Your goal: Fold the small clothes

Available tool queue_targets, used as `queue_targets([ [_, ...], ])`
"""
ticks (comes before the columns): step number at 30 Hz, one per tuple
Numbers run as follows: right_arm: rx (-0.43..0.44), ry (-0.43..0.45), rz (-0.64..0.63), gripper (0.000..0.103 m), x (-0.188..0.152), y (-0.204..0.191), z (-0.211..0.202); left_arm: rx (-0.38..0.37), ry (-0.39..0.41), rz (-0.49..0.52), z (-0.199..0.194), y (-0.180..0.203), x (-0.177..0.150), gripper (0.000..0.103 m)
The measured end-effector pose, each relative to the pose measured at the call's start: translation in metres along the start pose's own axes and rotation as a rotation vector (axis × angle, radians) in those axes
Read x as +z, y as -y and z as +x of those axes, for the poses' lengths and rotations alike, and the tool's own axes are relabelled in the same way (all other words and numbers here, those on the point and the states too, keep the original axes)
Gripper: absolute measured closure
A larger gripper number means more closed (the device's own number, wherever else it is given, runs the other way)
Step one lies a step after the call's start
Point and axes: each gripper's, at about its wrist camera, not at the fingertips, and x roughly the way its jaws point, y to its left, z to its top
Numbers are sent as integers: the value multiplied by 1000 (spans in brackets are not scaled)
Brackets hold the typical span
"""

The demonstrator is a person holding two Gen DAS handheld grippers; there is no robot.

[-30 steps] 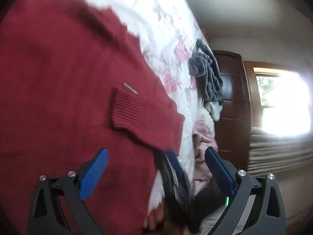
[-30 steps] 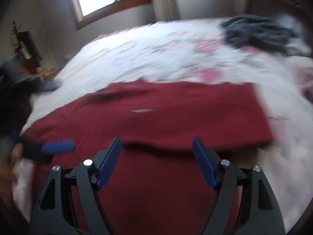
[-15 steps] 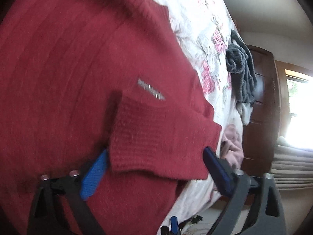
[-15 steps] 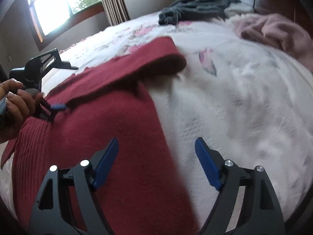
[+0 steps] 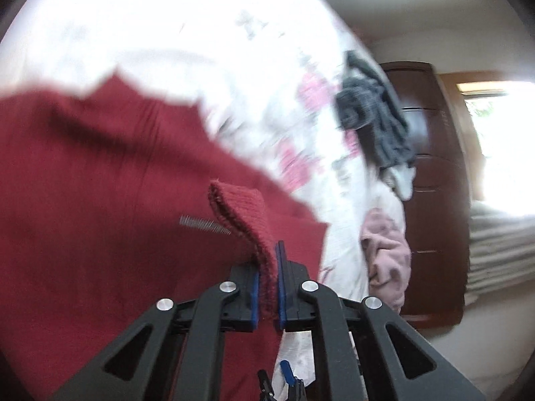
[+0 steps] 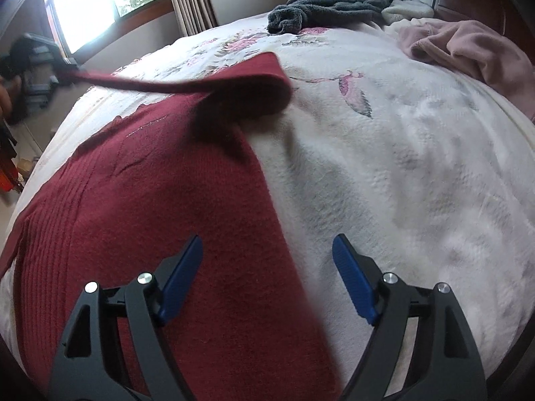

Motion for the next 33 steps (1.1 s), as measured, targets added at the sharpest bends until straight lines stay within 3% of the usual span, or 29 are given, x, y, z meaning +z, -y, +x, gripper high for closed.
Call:
queue_targets([
  [5,-10,-2,-5,24,0,0,1,0,60,80,-52,17,21,95],
  [10,-15,-4,-8,24,0,-1,2,28,95,88,-82,-2,32,96],
  [17,-19,-8,-13,23,1,0,3,100,101,-11,-94,-92,30,96],
  [22,-22,-12,-12,23,0,0,5,164,69,-139,-81,-174,18,96],
  [28,-27,-22,-13,23,0,1,7,277,15,-217,-60,-234,5,92],
  [30,-28,-26,-8,23,0,2,8,309,59,-244,-70,-235,2,88],
  [32,-29,-27,-7,22,0,2,9,337,166,-224,-92,-220,-1,81],
  [33,-30,-27,-10,22,0,2,9,299,215,-205,-102,-209,-2,77],
])
